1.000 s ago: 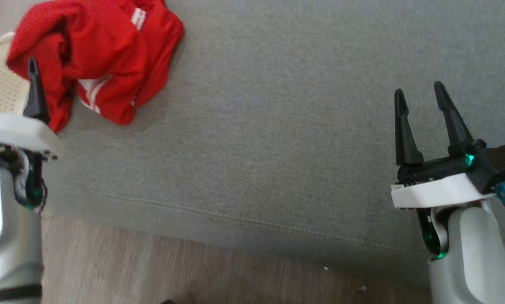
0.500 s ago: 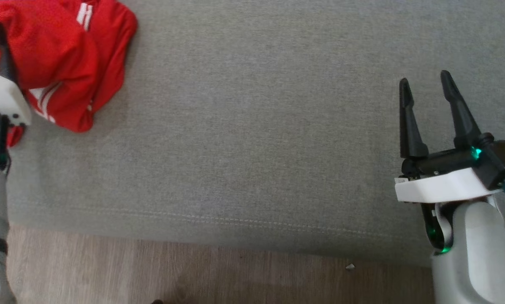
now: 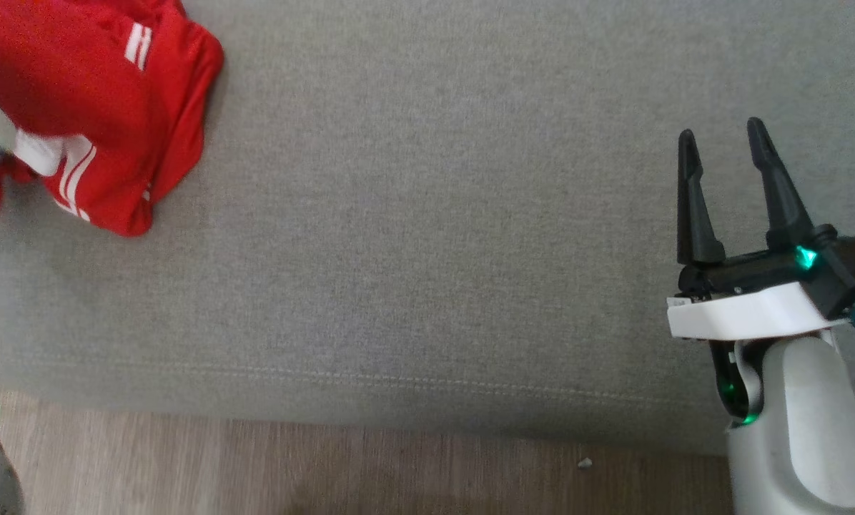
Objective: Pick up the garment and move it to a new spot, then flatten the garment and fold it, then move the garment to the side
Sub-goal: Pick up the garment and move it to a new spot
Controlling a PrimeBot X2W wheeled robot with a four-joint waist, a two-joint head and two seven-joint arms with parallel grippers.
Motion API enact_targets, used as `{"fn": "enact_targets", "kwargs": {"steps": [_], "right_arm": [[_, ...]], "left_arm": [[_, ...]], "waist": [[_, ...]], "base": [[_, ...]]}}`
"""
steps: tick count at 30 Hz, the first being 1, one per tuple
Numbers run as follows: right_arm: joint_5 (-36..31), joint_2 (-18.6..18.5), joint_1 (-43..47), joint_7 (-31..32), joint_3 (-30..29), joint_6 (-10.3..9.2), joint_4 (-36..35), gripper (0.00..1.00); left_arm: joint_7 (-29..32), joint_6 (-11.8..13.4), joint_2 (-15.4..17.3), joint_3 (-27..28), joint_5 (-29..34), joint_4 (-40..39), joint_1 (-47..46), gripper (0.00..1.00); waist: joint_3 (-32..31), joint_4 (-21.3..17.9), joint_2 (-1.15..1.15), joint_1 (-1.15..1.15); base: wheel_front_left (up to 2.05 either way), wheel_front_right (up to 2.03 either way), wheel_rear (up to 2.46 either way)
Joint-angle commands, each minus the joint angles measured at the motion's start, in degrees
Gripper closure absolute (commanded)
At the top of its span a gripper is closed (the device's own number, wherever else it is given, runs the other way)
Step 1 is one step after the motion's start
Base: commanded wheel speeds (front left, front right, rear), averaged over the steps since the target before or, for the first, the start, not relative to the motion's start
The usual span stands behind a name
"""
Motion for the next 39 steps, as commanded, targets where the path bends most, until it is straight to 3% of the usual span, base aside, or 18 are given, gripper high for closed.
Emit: {"fn": "enact_targets", "kwargs": {"steps": [1, 6, 11, 20, 26, 32, 39], "right_arm": [[0.41, 0.05, -1.13, -0.68, 1.39, 0.41, -1.39, 0.00], [2.24, 0.05, -1.13, -1.96, 2.00, 0.41, 0.95, 0.00], [3.96, 0.05, -1.27, -2.89, 2.42, 0.41, 2.48, 0.00], [7.35, 0.05, -2.48, -3.75, 3.74, 0.41, 3.38, 0.00], [8.64, 0.05, -3.31, -3.86, 3.52, 0.41, 2.36, 0.00], [9.66, 0.05, -3.38, -3.87, 3.75, 0.41, 0.51, 0.00], [10.57, 0.05, -4.05, -3.88, 4.73, 0.41, -1.62, 0.00]], "left_arm": [[-0.76, 0.35, 3.50, 2.09, -0.55, -3.46, -2.66, 1.00], [-0.89, -2.16, 1.26, 4.07, -5.24, -12.02, -2.57, 1.00], [0.60, -3.40, -0.45, 1.53, -6.49, -21.74, -2.54, 1.00], [9.11, -2.51, -2.28, -0.38, -8.35, -35.84, -1.74, 1.00], [12.11, -0.88, -1.13, -0.43, -7.38, -39.75, -0.71, 1.00], [13.54, 0.35, 1.98, -2.01, -3.12, -41.14, -0.43, 1.00], [13.55, 1.13, -1.00, -8.62, 1.07, -40.65, -1.40, 1.00]], "waist": [[-1.51, -0.16, 0.00, 0.00], [-5.78, -1.18, 0.00, 0.00], [-8.47, -3.00, 0.00, 0.00], [-10.25, -9.13, 0.00, 0.00], [-9.91, -13.25, 0.00, 0.00], [-9.24, -16.61, 0.00, 0.00], [-7.22, -20.29, 0.00, 0.00]], "base": [[0.00, 0.00, 0.00], [0.00, 0.00, 0.00], [0.00, 0.00, 0.00], [0.00, 0.00, 0.00], [0.00, 0.00, 0.00], [0.00, 0.00, 0.00], [0.00, 0.00, 0.00]]}}
